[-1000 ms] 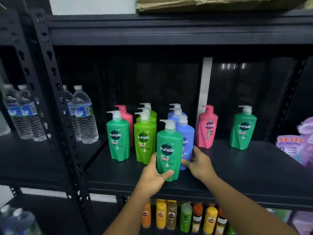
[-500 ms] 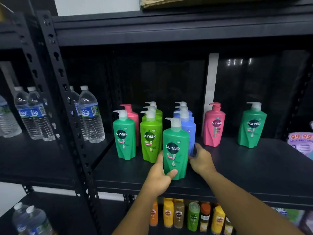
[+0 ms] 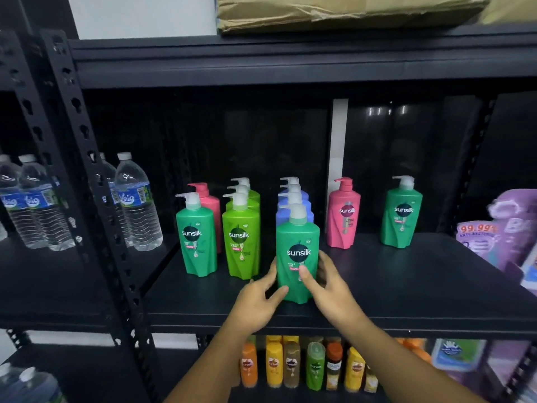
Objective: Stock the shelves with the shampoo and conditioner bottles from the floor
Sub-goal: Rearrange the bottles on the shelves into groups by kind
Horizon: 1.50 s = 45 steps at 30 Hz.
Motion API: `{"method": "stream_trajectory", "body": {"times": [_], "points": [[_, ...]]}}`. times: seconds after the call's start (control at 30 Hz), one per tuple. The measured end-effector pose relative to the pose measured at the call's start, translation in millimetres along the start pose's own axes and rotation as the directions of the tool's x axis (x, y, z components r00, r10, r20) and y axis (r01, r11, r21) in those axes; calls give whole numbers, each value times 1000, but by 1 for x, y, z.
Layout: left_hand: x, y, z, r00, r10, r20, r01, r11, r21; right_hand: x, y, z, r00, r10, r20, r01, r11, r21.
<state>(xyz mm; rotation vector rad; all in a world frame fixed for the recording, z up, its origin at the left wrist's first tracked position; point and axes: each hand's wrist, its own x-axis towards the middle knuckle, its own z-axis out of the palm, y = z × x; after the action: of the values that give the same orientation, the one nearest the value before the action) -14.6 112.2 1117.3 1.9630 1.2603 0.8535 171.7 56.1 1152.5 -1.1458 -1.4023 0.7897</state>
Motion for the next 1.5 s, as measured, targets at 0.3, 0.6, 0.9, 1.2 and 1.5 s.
{"method": "stream_trajectory", "body": {"times": [0.3, 0.6, 0.9, 1.2, 1.5], "points": [[-5, 26, 24, 990, 102, 99, -121, 969, 214, -11, 9, -40, 995, -4, -95, -17, 974, -224], [14, 81, 83, 917, 206, 343, -344, 844, 411, -31, 16, -106, 963, 38, -268, -115, 954, -279], [81, 112, 150, 909, 77, 410, -307, 789, 532, -12, 36, -198, 907, 128, -401, -269, 908, -320], [92, 106, 171, 945, 26, 327, -233, 754, 614, 47, 66, -245, 902, 147, -405, -276, 920, -280], [93, 104, 170, 956, 34, 292, -201, 800, 566, 94, 91, -264, 903, 143, -406, -270, 923, -275]]}}
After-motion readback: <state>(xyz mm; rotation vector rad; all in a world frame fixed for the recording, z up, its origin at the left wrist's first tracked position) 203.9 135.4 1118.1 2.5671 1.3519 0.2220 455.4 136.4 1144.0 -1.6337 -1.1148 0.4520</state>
